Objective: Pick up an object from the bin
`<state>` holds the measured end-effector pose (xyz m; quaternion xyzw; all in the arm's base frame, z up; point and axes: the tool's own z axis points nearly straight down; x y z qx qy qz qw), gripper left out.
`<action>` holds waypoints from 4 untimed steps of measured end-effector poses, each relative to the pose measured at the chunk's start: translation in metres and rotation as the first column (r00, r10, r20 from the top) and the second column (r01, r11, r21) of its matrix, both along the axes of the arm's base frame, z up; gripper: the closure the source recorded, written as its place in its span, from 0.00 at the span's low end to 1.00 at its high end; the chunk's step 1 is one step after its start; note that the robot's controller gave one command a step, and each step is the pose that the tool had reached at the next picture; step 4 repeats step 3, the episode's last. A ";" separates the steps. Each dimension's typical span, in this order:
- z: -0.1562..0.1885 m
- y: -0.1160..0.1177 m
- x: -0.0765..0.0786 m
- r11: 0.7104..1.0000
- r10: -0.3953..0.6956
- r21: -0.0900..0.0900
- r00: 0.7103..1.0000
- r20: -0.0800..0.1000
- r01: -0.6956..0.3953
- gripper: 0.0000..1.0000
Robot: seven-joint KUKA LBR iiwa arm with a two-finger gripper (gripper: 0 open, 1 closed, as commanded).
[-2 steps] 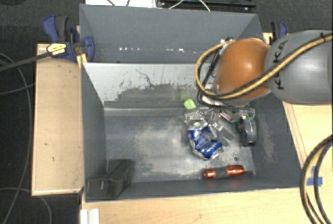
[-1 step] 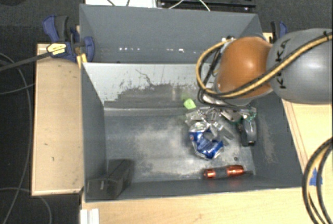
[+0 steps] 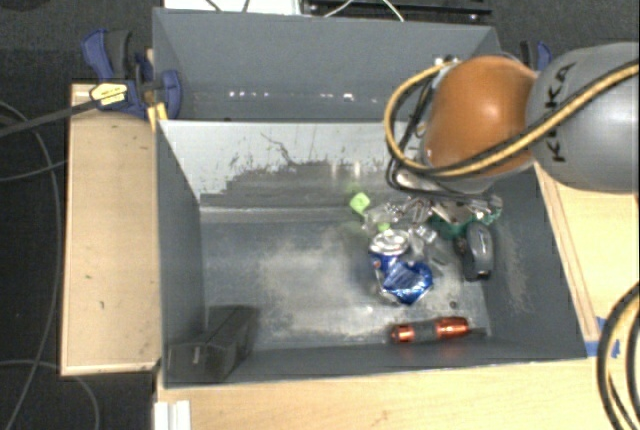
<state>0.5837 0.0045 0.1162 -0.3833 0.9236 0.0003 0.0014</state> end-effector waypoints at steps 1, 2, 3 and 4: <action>0.022 0.000 0.002 1.000 -0.002 0.000 1.000 0.006 0.002 1.00; 0.036 0.000 0.003 1.000 -0.002 0.000 1.000 0.010 0.002 1.00; 0.045 0.000 0.003 1.000 -0.004 0.000 1.000 0.011 0.004 1.00; 0.045 0.000 0.003 1.000 -0.004 0.000 1.000 0.011 0.004 1.00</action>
Offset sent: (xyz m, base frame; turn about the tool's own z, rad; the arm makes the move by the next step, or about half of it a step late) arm -0.0001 0.0001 0.0320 0.0000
